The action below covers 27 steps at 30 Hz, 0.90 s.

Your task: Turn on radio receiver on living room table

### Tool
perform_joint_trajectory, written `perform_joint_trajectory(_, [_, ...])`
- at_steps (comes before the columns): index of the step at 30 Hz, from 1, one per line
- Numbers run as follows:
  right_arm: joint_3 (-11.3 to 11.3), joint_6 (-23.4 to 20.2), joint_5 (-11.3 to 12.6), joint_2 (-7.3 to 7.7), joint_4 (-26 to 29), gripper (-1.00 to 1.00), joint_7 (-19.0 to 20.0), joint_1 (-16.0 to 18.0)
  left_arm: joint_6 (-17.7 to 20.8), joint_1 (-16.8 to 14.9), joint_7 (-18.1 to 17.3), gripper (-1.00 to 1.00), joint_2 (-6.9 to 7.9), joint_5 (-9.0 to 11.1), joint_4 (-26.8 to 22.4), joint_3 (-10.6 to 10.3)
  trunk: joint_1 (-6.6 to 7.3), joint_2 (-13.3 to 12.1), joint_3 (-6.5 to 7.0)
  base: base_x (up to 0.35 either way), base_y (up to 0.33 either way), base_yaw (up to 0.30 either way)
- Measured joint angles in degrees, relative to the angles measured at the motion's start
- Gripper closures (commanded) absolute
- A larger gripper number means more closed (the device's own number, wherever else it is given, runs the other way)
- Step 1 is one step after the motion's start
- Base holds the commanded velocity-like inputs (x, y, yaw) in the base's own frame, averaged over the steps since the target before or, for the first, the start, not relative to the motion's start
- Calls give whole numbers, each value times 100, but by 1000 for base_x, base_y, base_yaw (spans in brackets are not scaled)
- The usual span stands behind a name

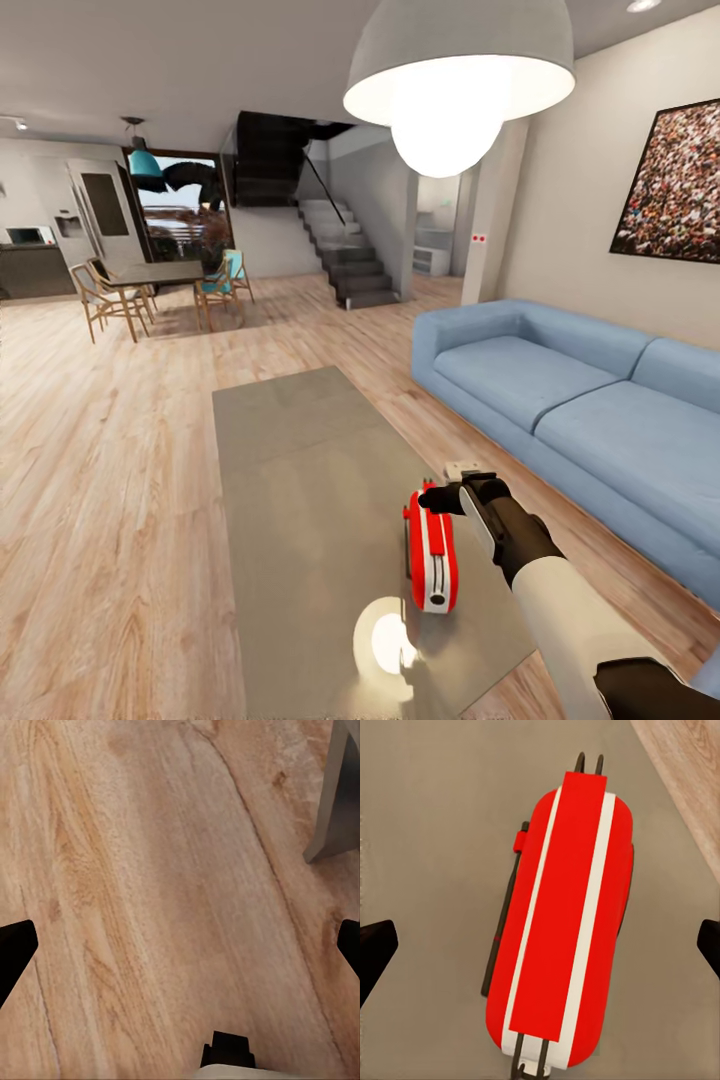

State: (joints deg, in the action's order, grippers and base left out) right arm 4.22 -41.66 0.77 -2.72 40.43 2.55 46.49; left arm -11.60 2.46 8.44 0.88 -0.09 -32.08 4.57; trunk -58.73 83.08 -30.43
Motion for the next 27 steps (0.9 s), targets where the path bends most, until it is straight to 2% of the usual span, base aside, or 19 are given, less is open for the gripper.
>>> perform_joint_trajectory(14, [-14,0,9,0,0,-100,-51,0,0,0,0,-100,0,0,0,0,0,0,-128,0,0,60])
perform_joint_trajectory(27, [-18,0,2,1,-7,-100,-87,0,0,0,0,-100,0,0,0,0,0,0,-247,0,0,5])
